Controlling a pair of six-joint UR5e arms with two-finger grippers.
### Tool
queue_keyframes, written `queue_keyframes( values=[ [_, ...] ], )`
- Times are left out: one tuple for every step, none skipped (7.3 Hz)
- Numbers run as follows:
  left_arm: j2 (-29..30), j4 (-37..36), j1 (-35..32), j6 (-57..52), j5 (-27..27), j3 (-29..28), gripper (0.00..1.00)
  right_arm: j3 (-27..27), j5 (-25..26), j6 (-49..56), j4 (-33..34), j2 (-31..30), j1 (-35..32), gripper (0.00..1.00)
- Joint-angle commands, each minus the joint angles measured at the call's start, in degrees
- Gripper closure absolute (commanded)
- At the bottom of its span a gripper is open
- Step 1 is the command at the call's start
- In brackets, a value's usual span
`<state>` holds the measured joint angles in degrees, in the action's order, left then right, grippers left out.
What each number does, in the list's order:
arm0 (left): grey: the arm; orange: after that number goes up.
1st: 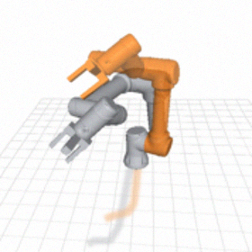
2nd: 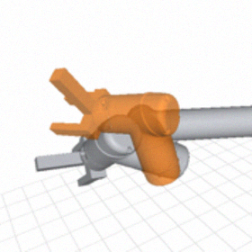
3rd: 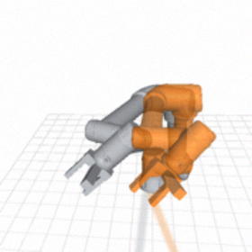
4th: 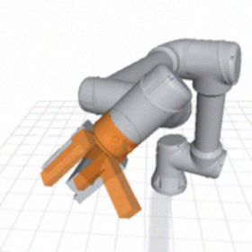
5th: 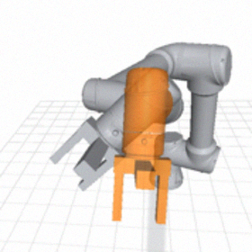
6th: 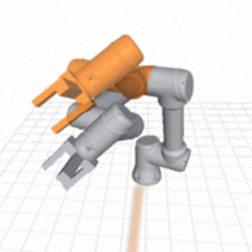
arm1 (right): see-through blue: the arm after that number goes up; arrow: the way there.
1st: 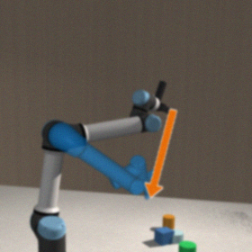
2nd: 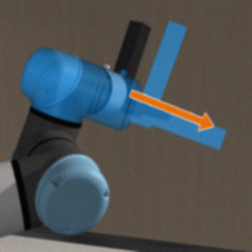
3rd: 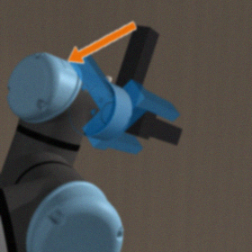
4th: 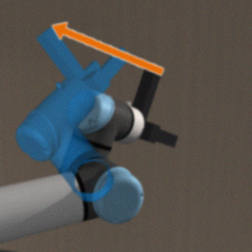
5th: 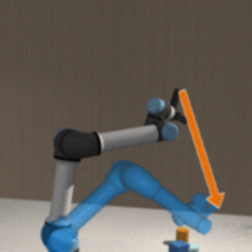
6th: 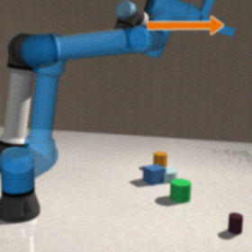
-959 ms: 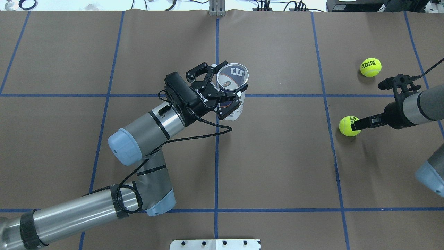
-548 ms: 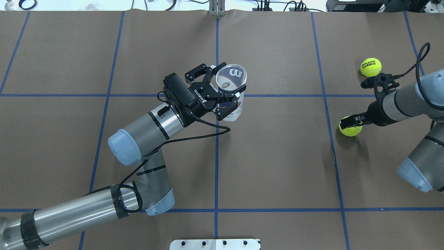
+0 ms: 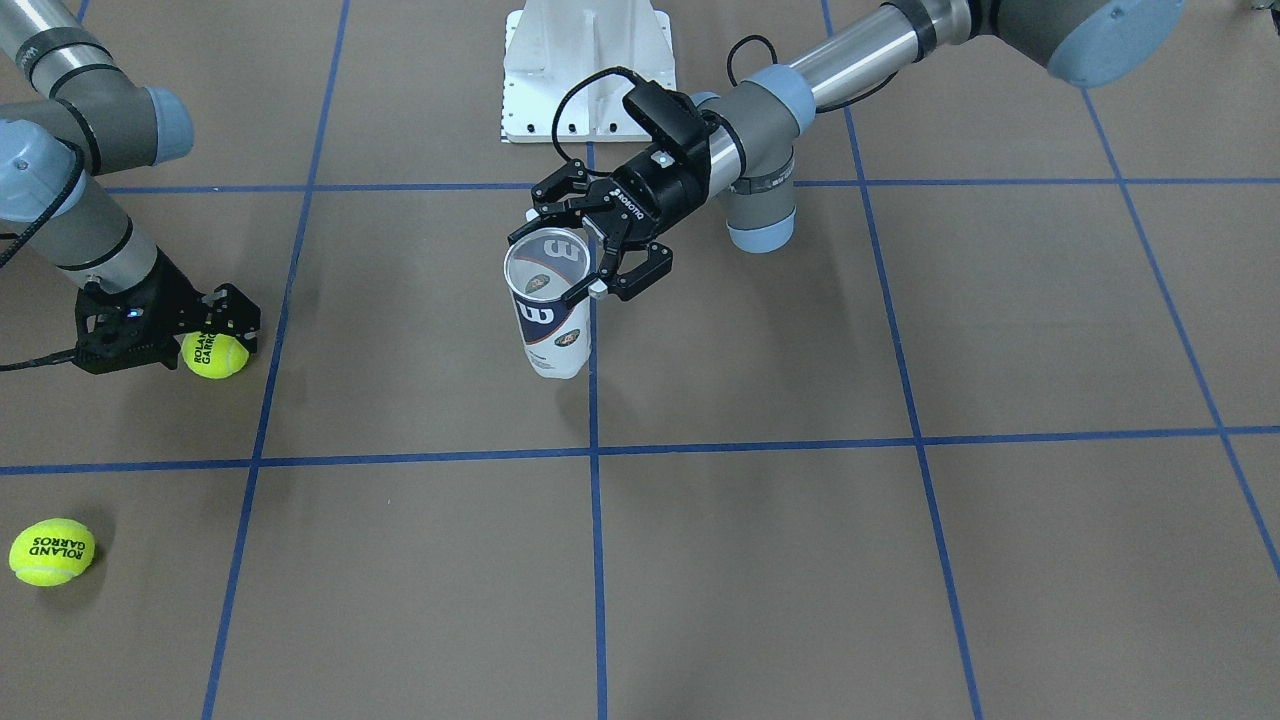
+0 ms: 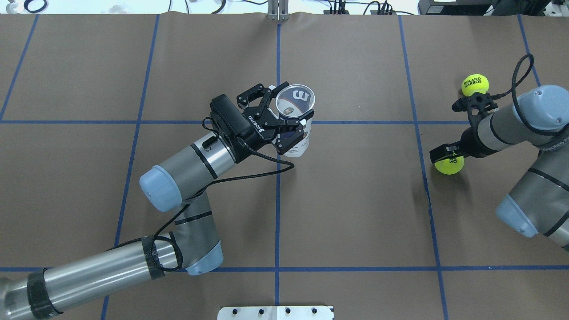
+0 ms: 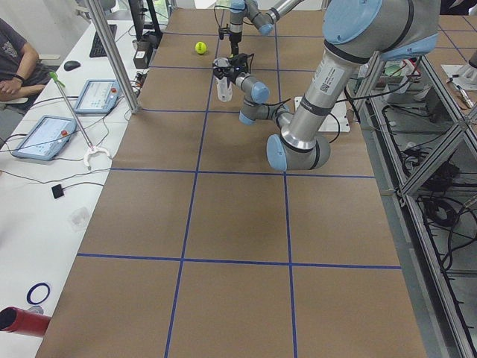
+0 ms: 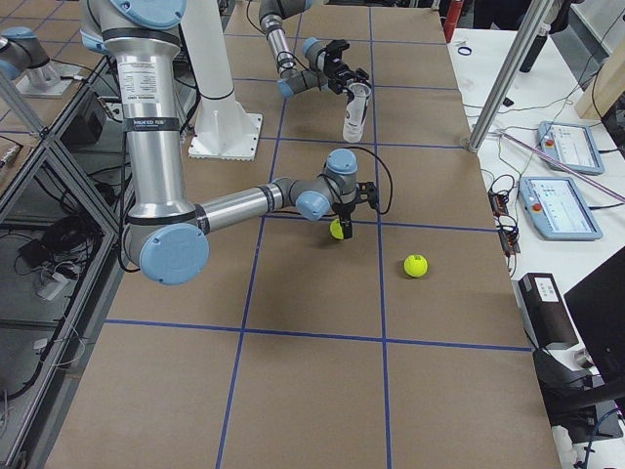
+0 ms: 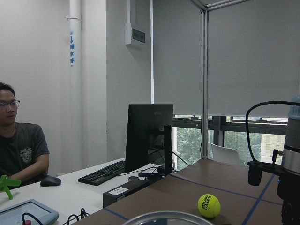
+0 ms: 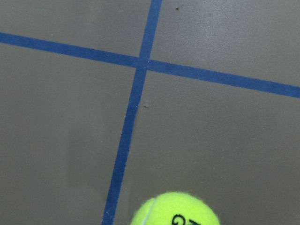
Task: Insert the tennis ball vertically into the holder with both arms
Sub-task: 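Hold the can with the left gripper while the right grasps a yellow ball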
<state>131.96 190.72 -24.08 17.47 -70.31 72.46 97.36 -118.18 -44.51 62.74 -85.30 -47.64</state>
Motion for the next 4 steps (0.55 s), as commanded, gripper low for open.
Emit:
queue_keyframes(
  values=[
    [0.05,0.0,0.0,0.02,0.0,-0.04,0.19,-0.15,-0.04,0.04,0.01,-0.3,0.18,0.02],
    [0.05,0.0,0.0,0.02,0.09,-0.04,0.19,-0.06,-0.3,0.04,0.01,-0.39,0.27,0.02],
    [-0.04,0.0,0.0,0.02,0.0,-0.04,0.19,-0.06,-0.39,0.04,0.01,-0.48,0.53,0.03],
    [0.05,0.09,0.0,0.02,0.0,-0.04,0.19,-0.06,-0.56,0.04,0.1,-0.48,0.53,0.05]
  ],
)
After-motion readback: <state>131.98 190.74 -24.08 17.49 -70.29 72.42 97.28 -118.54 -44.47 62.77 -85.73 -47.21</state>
